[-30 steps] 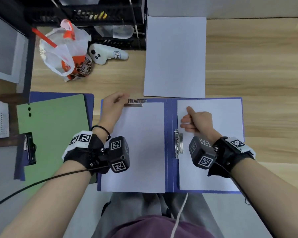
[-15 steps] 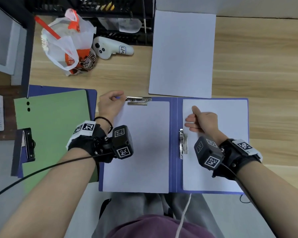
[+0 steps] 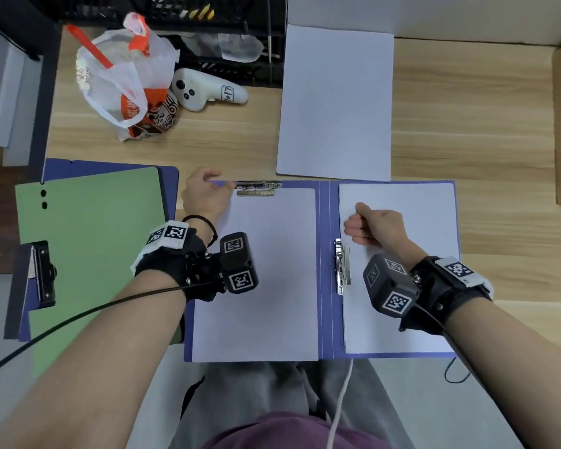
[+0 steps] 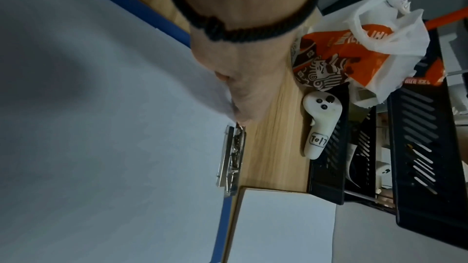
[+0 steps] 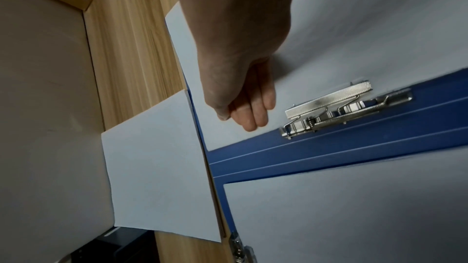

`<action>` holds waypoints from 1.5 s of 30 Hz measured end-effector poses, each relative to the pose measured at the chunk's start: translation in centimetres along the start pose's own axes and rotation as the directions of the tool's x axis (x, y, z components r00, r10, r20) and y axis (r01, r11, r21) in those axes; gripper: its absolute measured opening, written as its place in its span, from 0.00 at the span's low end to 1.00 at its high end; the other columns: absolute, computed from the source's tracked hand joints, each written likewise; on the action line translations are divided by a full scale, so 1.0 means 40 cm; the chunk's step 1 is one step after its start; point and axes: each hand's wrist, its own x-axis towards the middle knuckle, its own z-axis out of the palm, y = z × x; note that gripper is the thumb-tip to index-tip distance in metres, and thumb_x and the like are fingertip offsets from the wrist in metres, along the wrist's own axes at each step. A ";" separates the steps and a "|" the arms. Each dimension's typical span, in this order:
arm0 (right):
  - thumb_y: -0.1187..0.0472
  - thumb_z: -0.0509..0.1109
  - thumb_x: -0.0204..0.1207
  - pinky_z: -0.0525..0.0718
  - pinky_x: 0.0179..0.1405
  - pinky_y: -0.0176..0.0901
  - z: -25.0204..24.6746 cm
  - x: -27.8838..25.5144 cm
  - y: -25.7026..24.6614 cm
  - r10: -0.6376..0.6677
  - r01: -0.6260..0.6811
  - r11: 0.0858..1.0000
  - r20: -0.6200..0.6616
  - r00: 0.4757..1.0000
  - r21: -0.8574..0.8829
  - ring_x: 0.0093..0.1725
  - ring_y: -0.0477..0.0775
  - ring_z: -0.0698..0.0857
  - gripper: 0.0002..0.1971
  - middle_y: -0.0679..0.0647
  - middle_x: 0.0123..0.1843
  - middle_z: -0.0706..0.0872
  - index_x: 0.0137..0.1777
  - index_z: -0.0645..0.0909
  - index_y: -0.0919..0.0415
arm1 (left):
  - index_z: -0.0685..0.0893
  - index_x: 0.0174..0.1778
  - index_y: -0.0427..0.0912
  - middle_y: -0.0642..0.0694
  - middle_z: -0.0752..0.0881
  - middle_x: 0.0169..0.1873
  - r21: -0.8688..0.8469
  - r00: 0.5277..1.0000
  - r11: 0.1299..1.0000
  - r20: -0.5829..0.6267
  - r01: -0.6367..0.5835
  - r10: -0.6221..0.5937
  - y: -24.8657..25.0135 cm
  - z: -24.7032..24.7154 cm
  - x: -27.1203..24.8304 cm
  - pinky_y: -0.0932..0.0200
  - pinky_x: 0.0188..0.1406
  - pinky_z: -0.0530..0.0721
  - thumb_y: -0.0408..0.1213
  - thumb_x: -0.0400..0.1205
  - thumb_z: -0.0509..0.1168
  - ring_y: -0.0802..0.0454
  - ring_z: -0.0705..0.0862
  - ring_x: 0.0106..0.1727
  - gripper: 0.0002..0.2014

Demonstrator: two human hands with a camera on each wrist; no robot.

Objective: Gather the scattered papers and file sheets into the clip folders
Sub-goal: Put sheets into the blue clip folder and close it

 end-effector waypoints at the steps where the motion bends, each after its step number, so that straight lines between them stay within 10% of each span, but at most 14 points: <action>1: 0.56 0.66 0.83 0.87 0.28 0.35 0.000 -0.007 -0.004 -0.003 0.003 1.000 0.018 1.000 -0.002 0.28 0.49 0.88 0.14 0.56 0.31 0.89 0.40 0.84 0.65 | 0.84 0.57 0.44 0.54 0.83 0.49 0.010 1.000 1.000 -0.004 0.002 -0.002 0.001 -0.001 -0.004 0.61 0.55 0.79 0.40 0.75 0.75 0.54 0.81 0.46 0.15; 5: 0.62 0.61 0.83 0.85 0.35 0.37 -0.002 -0.049 -0.017 -0.047 0.047 0.999 0.078 0.996 -0.004 0.34 0.52 0.86 0.09 0.57 0.39 0.88 0.47 0.82 0.62 | 0.83 0.57 0.42 0.53 0.77 0.36 -0.023 0.997 0.999 0.069 -0.044 0.046 -0.010 -0.023 -0.036 0.59 0.54 0.79 0.35 0.78 0.69 0.54 0.78 0.41 0.11; 11: 0.64 0.60 0.84 0.86 0.38 0.41 0.035 -0.119 -0.010 -0.067 0.070 0.997 0.129 0.989 -0.018 0.35 0.53 0.84 0.09 0.54 0.41 0.89 0.56 0.82 0.63 | 0.81 0.62 0.39 0.37 0.83 0.61 -0.016 0.991 0.997 0.113 0.077 -0.075 -0.093 -0.117 -0.088 0.44 0.66 0.79 0.39 0.70 0.62 0.39 0.82 0.62 0.23; 15: 0.62 0.60 0.86 0.86 0.33 0.39 0.085 -0.168 0.010 -0.051 0.065 0.996 0.194 0.980 -0.066 0.35 0.53 0.83 0.09 0.54 0.44 0.87 0.57 0.80 0.63 | 0.79 0.58 0.40 0.45 0.85 0.56 -0.032 0.956 0.988 0.261 0.150 -0.137 -0.120 -0.158 -0.130 0.55 0.52 0.79 0.34 0.71 0.63 0.42 0.83 0.56 0.18; 21: 0.53 0.66 0.84 0.86 0.58 0.61 0.131 -0.225 0.000 0.015 0.036 0.992 0.382 0.924 -0.125 0.51 0.56 0.84 0.06 0.54 0.59 0.82 0.56 0.80 0.51 | 0.81 0.61 0.41 0.41 0.87 0.57 -0.164 0.917 0.984 0.399 0.072 -0.001 -0.002 -0.245 -0.197 0.48 0.54 0.83 0.26 0.79 0.66 0.44 0.84 0.51 0.15; 26: 0.37 0.76 0.68 0.86 0.53 0.71 0.128 -0.302 -0.101 0.020 0.031 0.997 0.587 0.809 -0.077 0.80 0.60 0.64 0.29 0.51 0.79 0.64 0.66 0.75 0.45 | 0.80 0.67 0.46 0.48 0.88 0.56 -0.263 0.713 0.965 0.675 -0.008 0.190 0.162 -0.292 -0.294 0.60 0.37 0.88 0.37 0.84 0.65 0.54 0.90 0.43 0.15; 29: 0.33 0.76 0.62 0.86 0.50 0.70 0.088 -0.371 -0.168 -0.027 0.079 0.996 0.683 0.730 -0.044 0.85 0.61 0.53 0.42 0.46 0.85 0.53 0.77 0.64 0.33 | 0.79 0.72 0.52 0.49 0.84 0.65 -0.245 0.534 0.969 0.819 -0.006 0.211 0.253 -0.254 -0.348 0.54 0.45 0.89 0.53 0.85 0.59 0.40 0.89 0.50 0.21; 34: 0.50 0.71 0.79 0.90 0.42 0.60 -0.067 -0.405 -0.221 -0.173 0.252 0.967 0.601 0.780 -0.048 0.75 0.65 0.76 0.27 0.52 0.78 0.76 0.77 0.69 0.50 | 0.78 0.71 0.59 0.52 0.81 0.69 -0.209 0.383 0.977 0.900 -0.037 0.207 0.348 -0.113 -0.413 0.51 0.50 0.90 0.55 0.85 0.56 0.36 0.89 0.56 0.19; 37: 0.61 0.61 0.86 0.85 0.62 0.61 -0.192 -0.381 -0.192 -0.221 0.232 0.972 0.504 0.835 0.041 0.67 0.63 0.85 0.17 0.60 0.69 0.85 0.74 0.74 0.59 | 0.76 0.74 0.56 0.50 0.81 0.69 -0.179 0.393 0.983 0.902 -0.039 0.180 0.364 -0.014 -0.432 0.49 0.52 0.90 0.51 0.86 0.58 0.39 0.89 0.56 0.19; 39: 0.66 0.57 0.87 0.89 0.56 0.51 -0.272 -0.350 -0.150 -0.228 0.185 0.973 0.434 0.872 0.141 0.60 0.59 0.88 0.17 0.62 0.68 0.85 0.74 0.74 0.64 | 0.77 0.72 0.54 0.50 0.84 0.65 -0.127 0.439 0.989 0.886 -0.083 0.150 0.349 0.055 -0.442 0.52 0.50 0.90 0.47 0.87 0.58 0.42 0.90 0.55 0.17; 45: 0.61 0.66 0.82 0.81 0.38 0.43 -0.451 -0.184 0.002 0.028 -0.029 0.997 -0.012 1.000 -0.075 0.47 0.53 0.81 0.16 0.55 0.53 0.81 0.67 0.69 0.52 | 0.78 0.52 0.44 0.46 0.79 0.34 0.086 0.749 0.994 0.653 0.068 -0.108 0.201 0.184 -0.418 0.60 0.32 0.78 0.31 0.83 0.59 0.52 0.75 0.29 0.06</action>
